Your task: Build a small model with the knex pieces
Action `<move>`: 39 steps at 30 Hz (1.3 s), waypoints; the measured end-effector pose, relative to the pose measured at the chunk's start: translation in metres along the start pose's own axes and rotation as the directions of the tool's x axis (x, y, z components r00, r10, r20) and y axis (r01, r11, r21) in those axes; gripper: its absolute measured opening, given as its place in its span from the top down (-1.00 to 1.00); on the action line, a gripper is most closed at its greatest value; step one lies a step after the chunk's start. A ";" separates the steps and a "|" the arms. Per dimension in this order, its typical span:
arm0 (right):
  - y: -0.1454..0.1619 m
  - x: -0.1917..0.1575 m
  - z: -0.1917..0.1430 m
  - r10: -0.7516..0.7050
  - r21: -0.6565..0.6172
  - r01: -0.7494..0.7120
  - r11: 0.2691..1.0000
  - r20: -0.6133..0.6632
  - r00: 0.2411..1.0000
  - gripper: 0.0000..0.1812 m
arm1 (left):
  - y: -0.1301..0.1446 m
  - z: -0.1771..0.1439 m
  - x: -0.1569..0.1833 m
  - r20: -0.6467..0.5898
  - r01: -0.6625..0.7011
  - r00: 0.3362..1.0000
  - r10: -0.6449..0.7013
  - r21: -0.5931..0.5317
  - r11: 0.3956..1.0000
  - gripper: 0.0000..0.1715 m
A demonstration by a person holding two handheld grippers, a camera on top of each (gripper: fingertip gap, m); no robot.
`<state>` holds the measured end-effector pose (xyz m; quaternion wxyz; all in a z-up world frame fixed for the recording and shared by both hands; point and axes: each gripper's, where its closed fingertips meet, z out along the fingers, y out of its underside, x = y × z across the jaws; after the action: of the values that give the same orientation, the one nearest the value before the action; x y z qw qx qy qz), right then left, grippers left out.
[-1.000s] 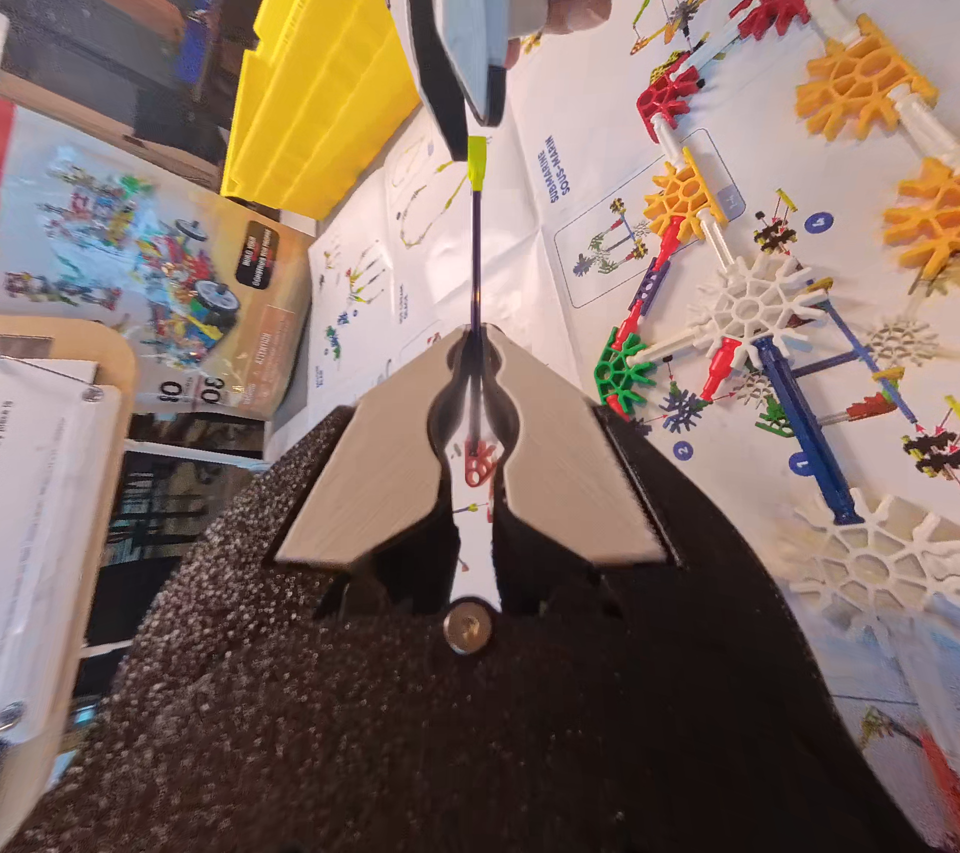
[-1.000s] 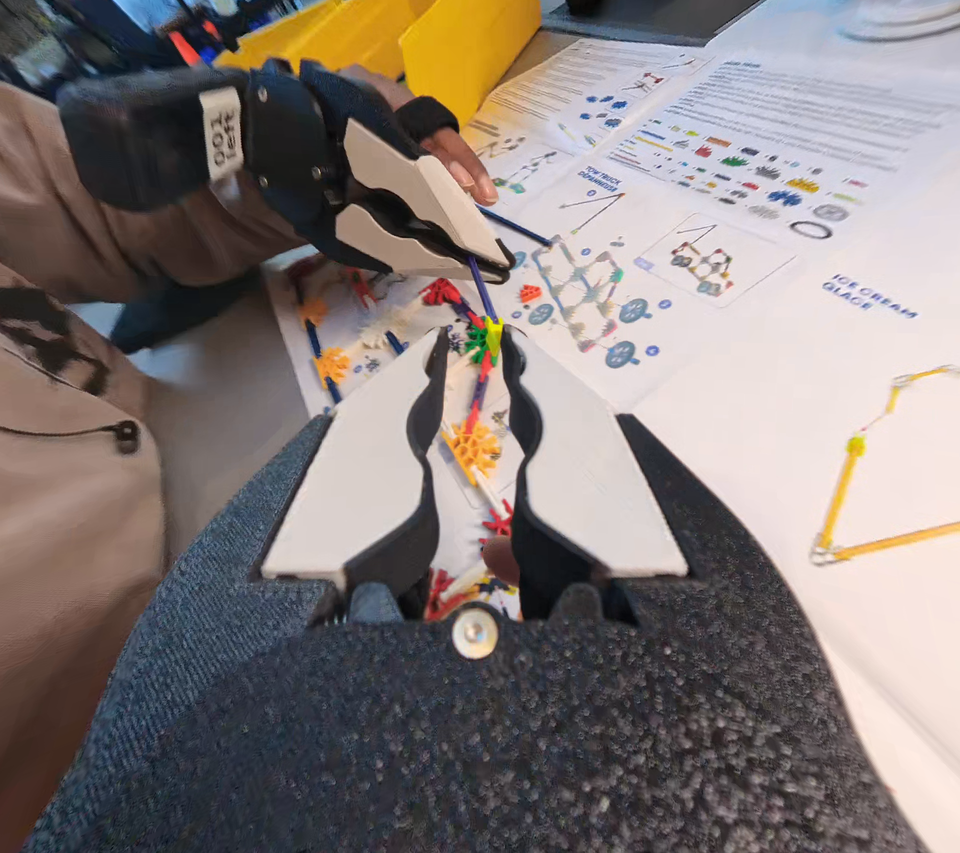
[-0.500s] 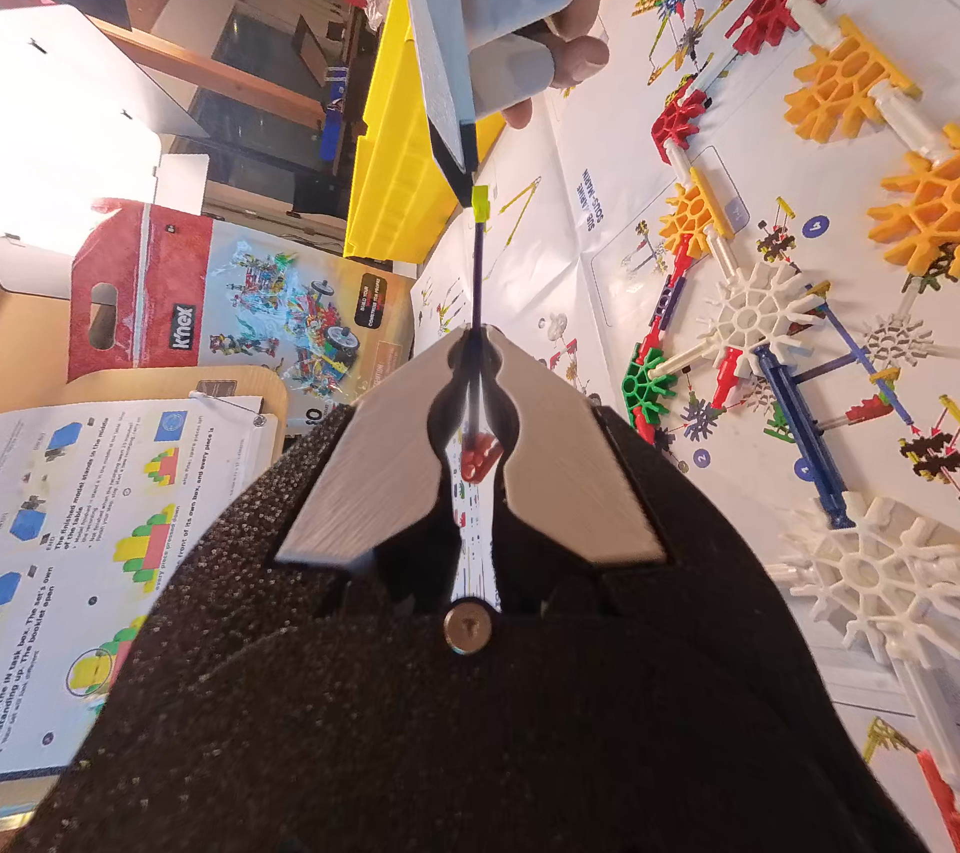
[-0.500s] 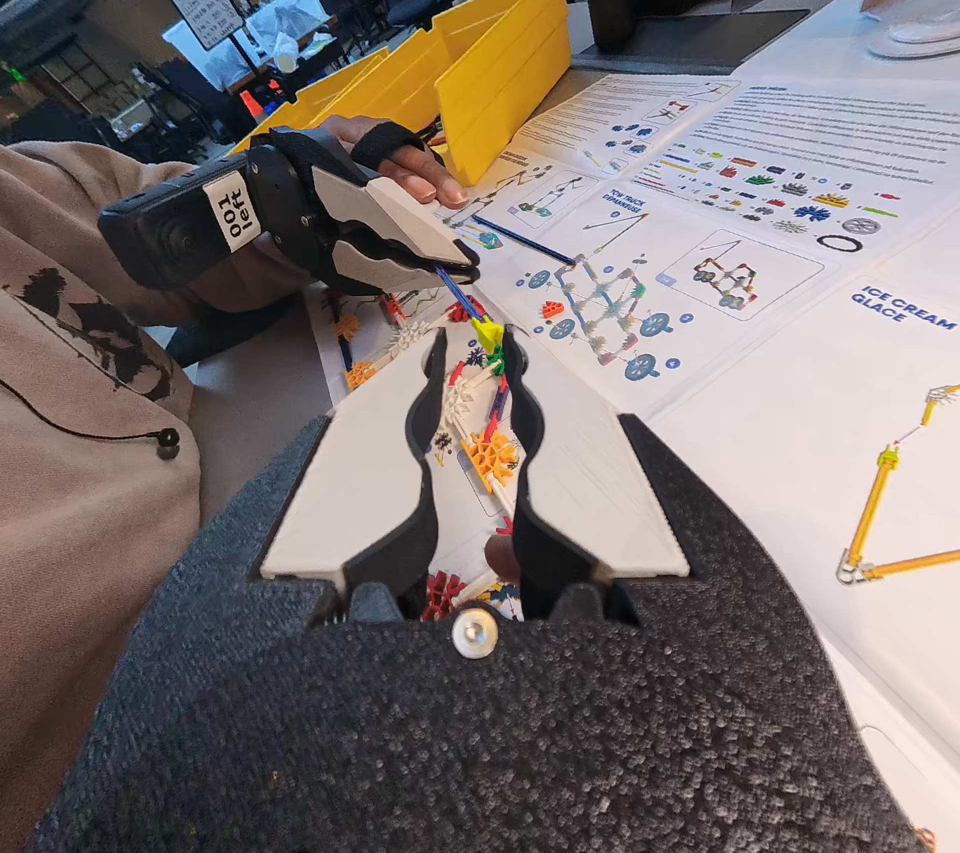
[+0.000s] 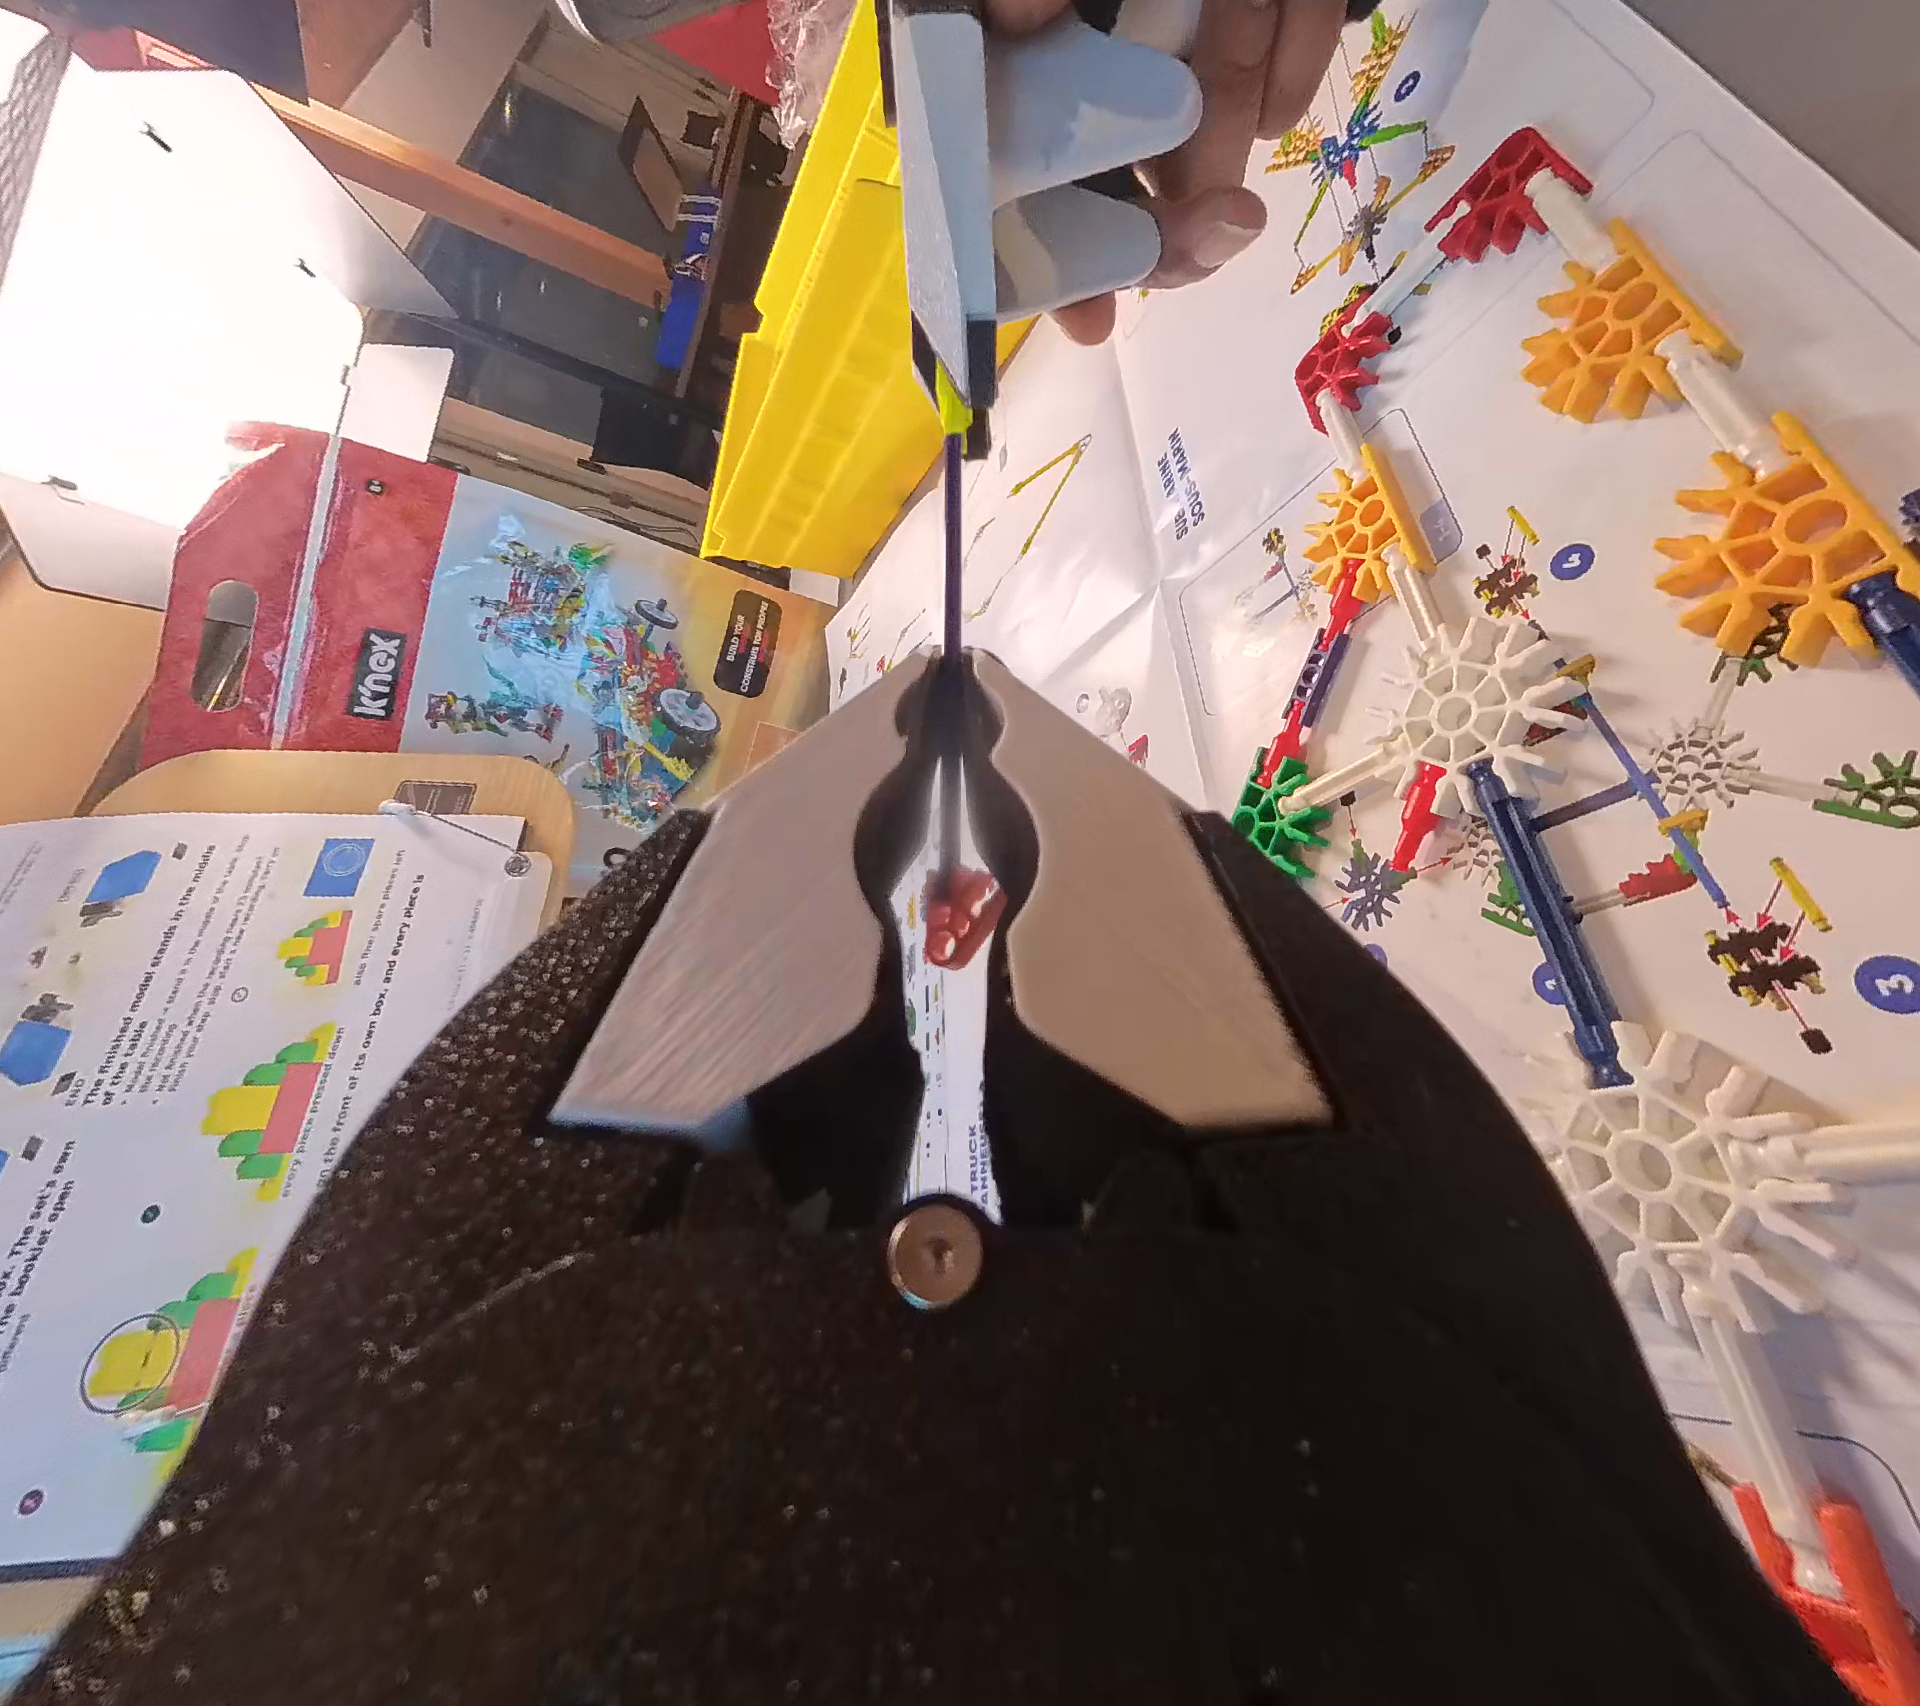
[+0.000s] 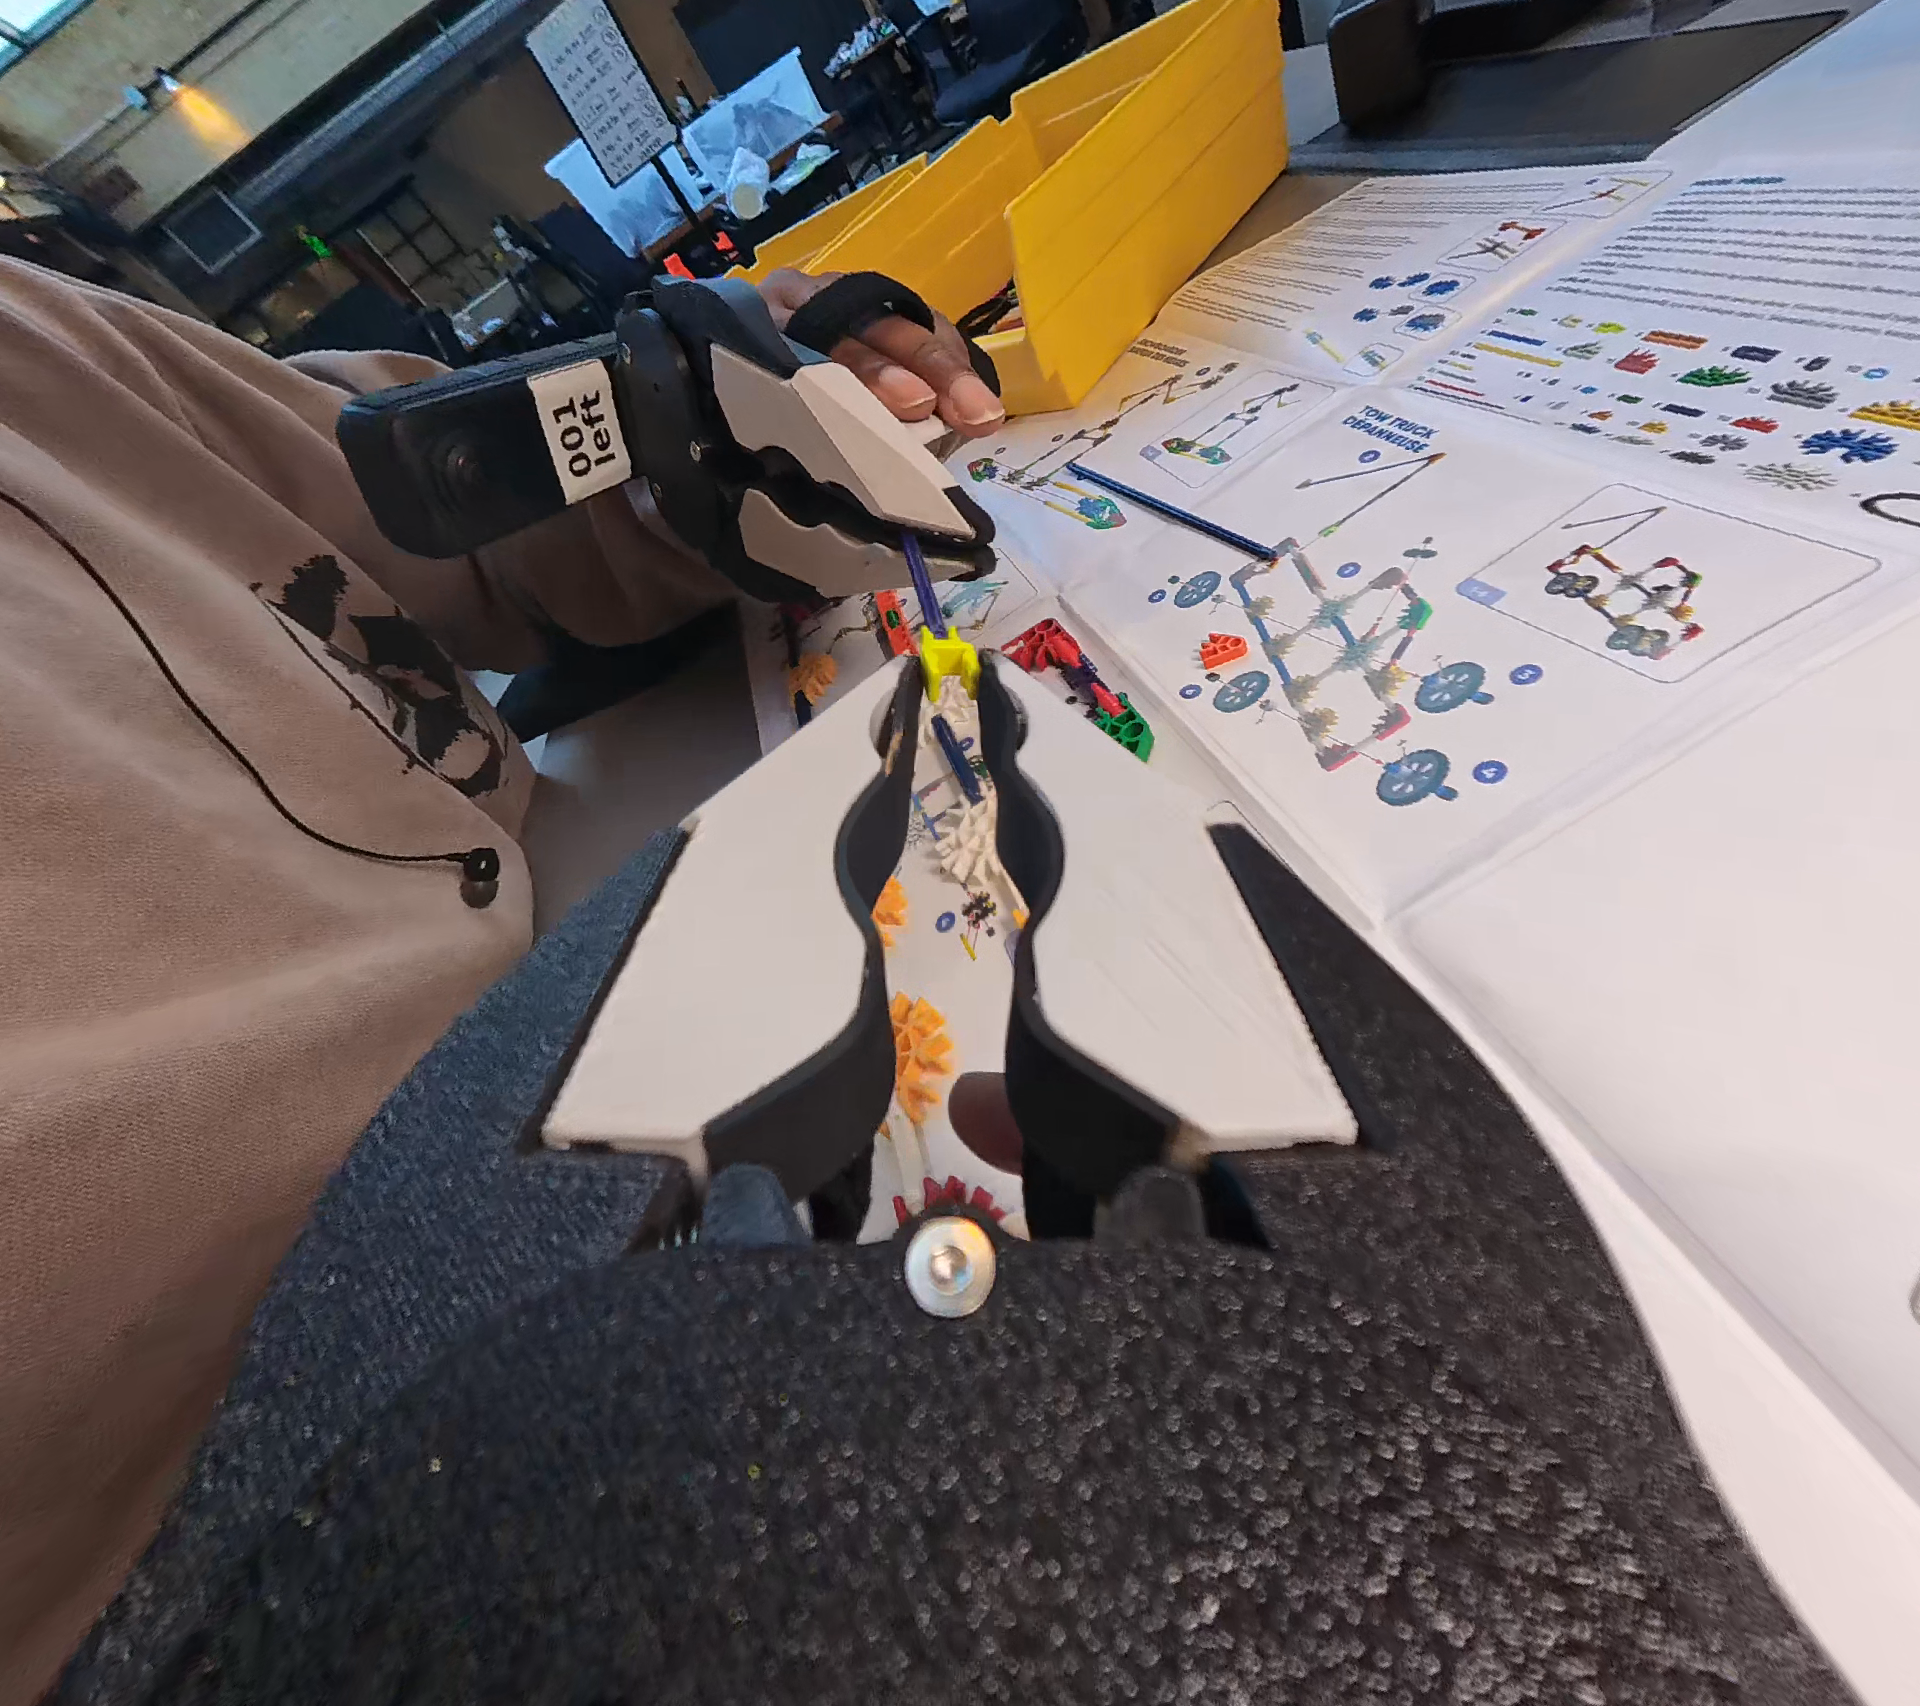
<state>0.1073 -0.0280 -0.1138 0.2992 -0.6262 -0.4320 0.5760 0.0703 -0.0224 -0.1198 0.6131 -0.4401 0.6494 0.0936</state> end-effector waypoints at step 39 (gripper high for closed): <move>0.028 -0.027 0.018 -0.673 -0.319 0.627 0.710 -0.047 0.738 0.76 | -0.012 -0.025 0.053 -0.629 0.685 0.492 -0.602 -0.147 0.714 1.00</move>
<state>0.0964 -0.0666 -0.1290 0.4243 -0.5132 -0.6770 0.3134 0.0679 -0.0700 -0.1559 0.3702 -0.6156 0.6085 -0.3371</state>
